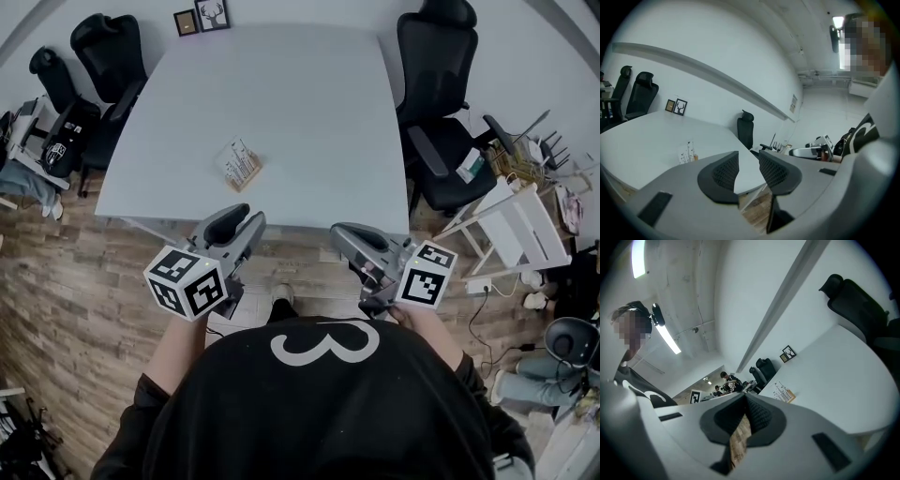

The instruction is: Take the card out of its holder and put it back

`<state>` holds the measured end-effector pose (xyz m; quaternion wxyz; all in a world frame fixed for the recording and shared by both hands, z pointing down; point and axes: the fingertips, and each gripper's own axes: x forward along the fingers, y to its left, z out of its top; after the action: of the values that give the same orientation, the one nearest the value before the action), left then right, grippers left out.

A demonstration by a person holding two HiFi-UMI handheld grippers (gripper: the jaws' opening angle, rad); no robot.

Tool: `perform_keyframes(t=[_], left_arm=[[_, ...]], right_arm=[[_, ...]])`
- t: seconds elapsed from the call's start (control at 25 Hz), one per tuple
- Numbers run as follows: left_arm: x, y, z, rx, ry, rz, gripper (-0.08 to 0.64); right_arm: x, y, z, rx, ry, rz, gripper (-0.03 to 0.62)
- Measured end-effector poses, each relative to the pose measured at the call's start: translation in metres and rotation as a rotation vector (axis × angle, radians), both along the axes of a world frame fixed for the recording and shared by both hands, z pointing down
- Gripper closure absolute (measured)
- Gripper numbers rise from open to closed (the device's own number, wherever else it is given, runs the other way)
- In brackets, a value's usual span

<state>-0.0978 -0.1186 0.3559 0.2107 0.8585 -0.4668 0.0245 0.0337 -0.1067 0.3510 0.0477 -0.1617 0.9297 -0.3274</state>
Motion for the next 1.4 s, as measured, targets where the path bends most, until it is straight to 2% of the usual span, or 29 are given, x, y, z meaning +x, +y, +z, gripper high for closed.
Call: perform_keyframes(t=[0.24, 0.44, 0.84, 1.12, 1.4], left_arm=[[0.037, 0.053, -0.019, 0.008, 0.098, 0.022, 0.499], [0.063, 0.093, -0.021, 0.028, 0.137, 0.052, 0.543], [0.096, 0.140, -0.021, 0.013, 0.168, 0.089, 0.548], [0.115, 0.152, -0.018, 0.012, 0.180, 0.109, 0.548], [0.120, 0.154, -0.022, 0.008, 0.170, 0.117, 0.547]], right_arm=[[0.013, 0.037, -0.012, 0.041, -0.003, -0.052, 0.583], [0.021, 0.065, -0.010, 0.047, -0.001, -0.094, 0.583], [0.041, 0.106, -0.008, 0.061, 0.003, -0.128, 0.584], [0.054, 0.124, -0.006, 0.075, 0.001, -0.148, 0.584], [0.063, 0.124, -0.008, 0.072, 0.000, -0.127, 0.584]])
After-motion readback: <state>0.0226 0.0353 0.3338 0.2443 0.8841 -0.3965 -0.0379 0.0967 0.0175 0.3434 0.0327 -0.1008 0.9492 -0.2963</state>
